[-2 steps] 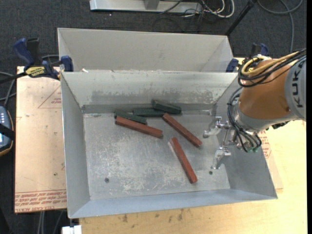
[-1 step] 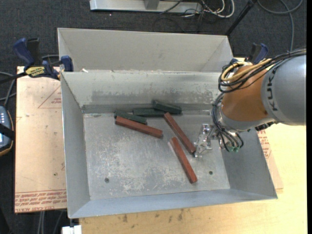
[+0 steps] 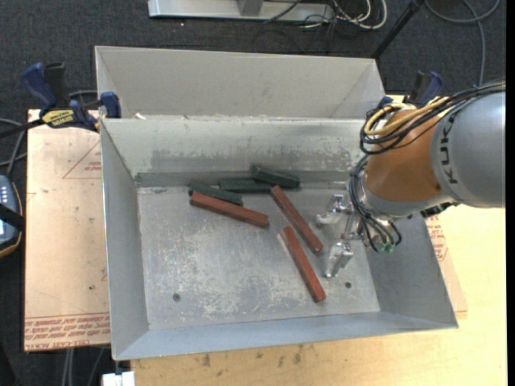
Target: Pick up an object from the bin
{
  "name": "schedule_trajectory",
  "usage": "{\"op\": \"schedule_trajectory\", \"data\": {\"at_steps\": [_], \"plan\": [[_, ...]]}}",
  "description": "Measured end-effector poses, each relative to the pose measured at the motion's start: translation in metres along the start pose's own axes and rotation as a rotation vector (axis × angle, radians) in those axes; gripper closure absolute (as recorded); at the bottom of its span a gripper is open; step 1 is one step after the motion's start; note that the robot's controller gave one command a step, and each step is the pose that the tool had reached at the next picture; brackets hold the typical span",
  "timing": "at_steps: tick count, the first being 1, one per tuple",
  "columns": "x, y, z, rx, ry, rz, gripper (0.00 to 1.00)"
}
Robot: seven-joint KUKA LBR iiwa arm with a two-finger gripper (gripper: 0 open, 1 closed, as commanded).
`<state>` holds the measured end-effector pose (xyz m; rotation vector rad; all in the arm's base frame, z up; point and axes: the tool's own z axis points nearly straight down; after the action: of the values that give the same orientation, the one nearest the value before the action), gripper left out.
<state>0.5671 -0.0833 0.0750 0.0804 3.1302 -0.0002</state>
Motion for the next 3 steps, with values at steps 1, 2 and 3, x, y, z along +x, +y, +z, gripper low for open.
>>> {"op": "schedule_trajectory", "data": {"at_steps": [1, 2, 3], "plan": [[0.0, 0.0, 0.0, 0.0, 0.0, 0.0, 0.0], [-0.009, 0.03, -0.019, 0.0, 0.008, 0.031, 0.0], [-0.024, 0.044, -0.021, -0.002, 0.002, 0.021, 0.0]]}}
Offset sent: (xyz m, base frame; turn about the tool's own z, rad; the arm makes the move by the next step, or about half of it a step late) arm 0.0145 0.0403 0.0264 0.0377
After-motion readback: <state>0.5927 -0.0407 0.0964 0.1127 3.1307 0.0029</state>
